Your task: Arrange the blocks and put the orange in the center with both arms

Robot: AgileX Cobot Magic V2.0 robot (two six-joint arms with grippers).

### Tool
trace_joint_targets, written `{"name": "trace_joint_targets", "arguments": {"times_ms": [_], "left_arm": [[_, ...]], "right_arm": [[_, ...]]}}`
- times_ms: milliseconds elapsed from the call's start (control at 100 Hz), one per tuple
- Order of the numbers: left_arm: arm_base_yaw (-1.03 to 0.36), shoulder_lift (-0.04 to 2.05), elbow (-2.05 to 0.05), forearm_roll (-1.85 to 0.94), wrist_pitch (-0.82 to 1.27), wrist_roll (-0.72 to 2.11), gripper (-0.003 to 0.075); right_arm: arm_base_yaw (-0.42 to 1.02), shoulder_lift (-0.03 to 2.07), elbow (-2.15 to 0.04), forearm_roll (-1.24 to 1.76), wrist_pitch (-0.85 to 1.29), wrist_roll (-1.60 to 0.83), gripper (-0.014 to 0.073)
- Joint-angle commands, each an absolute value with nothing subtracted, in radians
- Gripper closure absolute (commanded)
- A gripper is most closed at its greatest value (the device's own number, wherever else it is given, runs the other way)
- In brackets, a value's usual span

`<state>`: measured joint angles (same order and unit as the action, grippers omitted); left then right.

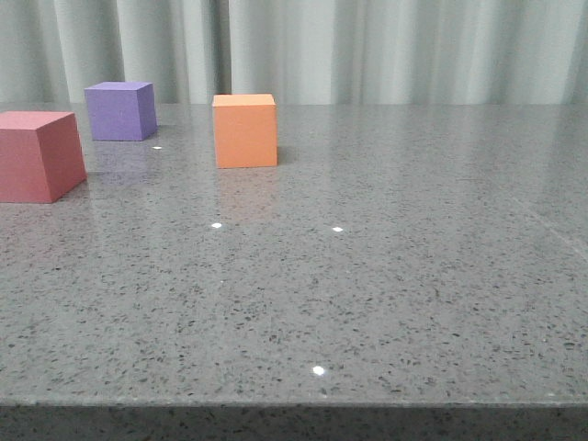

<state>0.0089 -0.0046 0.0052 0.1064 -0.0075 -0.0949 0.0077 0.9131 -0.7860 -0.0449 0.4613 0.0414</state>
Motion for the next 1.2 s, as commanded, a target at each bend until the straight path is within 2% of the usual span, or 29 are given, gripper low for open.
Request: {"name": "trace_joint_targets", "arguments": {"times_ms": [0,140,340,430,480,550,690,700,760,1010,1190], "left_arm": [[0.009,-0.037,0.049,0.102,-0.086,-0.102,0.0741],[0.009,-0.037,0.049,0.102,-0.086,-0.102,0.0741],[0.009,-0.037,0.049,0.102,-0.086,-0.102,0.0741],[0.009,-0.037,0.049,0.102,-0.086,-0.102,0.0741],[0.009,-0.037,0.049,0.102,-0.086,-0.102,0.0741],[0.009,-0.037,0.049,0.102,-0.086,-0.102,0.0741],[0.009,-0.037,0.049,0.102,-0.086,-0.102,0.0741],[0.009,-0.037,0.049,0.102,-0.086,-0.102,0.0741],[0.009,-0.037,0.049,0.102,-0.088,-0.102,0.0741],[0.009,-0.031,-0.025,0.102,-0.077,-0.102,0.0741],[0.009,0.060,-0.243,0.069,0.114,-0.102,0.0741]], "right_arm": [[0.002,0.821,-0.715,-0.061,0.283,0.030,-0.0041],[0.002,0.693,-0.592,-0.061,0.186,0.030,-0.0041],[0.002,0.605,-0.518,-0.062,0.164,0.030,-0.0039],[0.002,0.604,-0.515,-0.062,0.143,0.030,0.0011],[0.002,0.604,-0.515,-0.062,0.135,0.030,0.0072],[0.002,0.604,-0.515,-0.062,0.131,0.030,0.0204],[0.002,0.604,-0.515,-0.062,0.132,0.030,0.0545],[0.002,0.604,-0.515,-0.062,0.132,0.030,0.0593],[0.002,0.604,-0.515,-0.062,0.136,0.030,0.0690],[0.002,0.604,-0.515,-0.062,0.138,0.030,0.0682],[0.002,0.604,-0.515,-0.062,0.138,0.030,0.0682]]}}
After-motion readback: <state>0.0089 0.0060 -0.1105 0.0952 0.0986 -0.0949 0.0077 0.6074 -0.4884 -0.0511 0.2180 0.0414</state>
